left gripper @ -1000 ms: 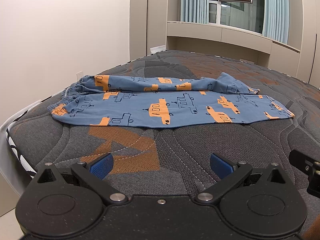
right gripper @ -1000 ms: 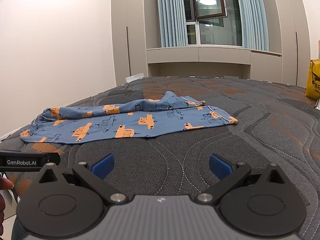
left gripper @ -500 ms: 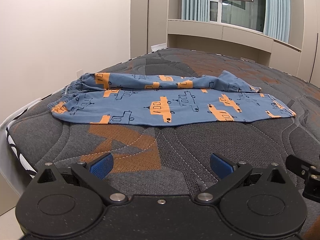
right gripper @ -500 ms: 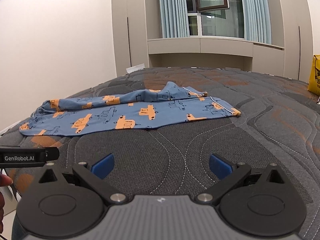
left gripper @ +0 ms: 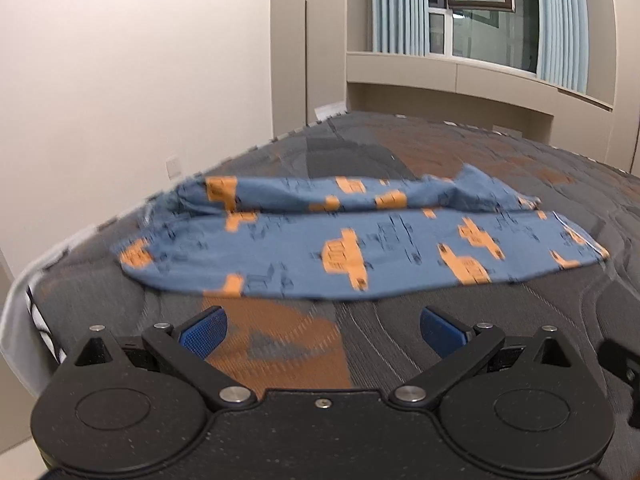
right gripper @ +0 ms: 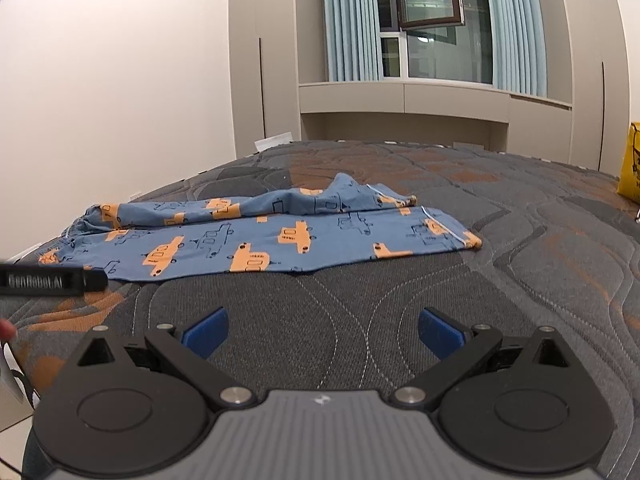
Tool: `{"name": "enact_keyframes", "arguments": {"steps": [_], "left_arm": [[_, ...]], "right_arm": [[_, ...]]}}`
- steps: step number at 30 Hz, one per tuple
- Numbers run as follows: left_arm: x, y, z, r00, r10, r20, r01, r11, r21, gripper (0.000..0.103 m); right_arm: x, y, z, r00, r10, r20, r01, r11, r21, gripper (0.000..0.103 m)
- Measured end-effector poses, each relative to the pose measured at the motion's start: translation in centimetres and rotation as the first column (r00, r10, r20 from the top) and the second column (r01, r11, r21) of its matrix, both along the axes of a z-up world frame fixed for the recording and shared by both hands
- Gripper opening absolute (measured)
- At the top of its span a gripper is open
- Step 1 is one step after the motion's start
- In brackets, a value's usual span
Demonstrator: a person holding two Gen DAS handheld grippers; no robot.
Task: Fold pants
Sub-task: 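Move both grippers to the pants hem and close on the leg ends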
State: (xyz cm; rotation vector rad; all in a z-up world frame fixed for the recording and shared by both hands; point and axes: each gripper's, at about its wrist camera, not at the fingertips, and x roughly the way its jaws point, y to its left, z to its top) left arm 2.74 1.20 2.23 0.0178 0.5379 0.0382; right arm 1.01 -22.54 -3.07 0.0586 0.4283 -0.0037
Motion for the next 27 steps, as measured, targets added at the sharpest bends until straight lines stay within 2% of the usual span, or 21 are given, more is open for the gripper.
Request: {"name": "enact_keyframes", "arguments": {"steps": [2,5,10,14,17,23,27], "left_arm": [[1.0,0.4,1.0,1.000,0.003,0.001,-0.003,1.000,0.031,0.103],[2.6,1.7,2.7,1.000,0.006,0.017,-0.007,0.997,0.082,0.103],[6.1,6.7,4.8,1.000,0.000,0.020,-0.002,0.994,0.108,0.103],[9.7,11.6,5.2,1.000,0.017,0.003,-0.017,0.987,0.160,0.103],[12.8,15.1,5.5,0.999,0.043,-0.001,-0.042,0.981,0.189,0.103],[20.3,20.7,6.1,1.000,0.014,-0.013,-0.011,0.978,0.210,0.103],[26.4,23.8,5.2,0.997,-0.030,-0.072,0.041,0.986,0.161,0.103]], "right_arm": [[0.3,-0.2,0.4,1.000,0.015,0.011,-0.015,1.000,0.000,0.103],[0.9,-0.9,1.4,0.995,0.079,0.054,-0.081,0.995,0.049,0.103],[3.2,-1.9,3.3,0.963,0.235,0.132,-0.246,0.966,0.074,0.103],[7.0,-1.9,4.5,0.922,0.383,0.052,-0.386,0.920,0.069,0.103],[10.8,-1.3,5.3,0.893,0.450,-0.003,-0.450,0.892,0.038,0.103],[21.2,0.4,6.1,0.860,0.503,-0.086,-0.502,0.864,0.039,0.103],[28.9,2.6,5.6,0.856,0.487,-0.172,-0.495,0.869,-0.007,0.103]]}}
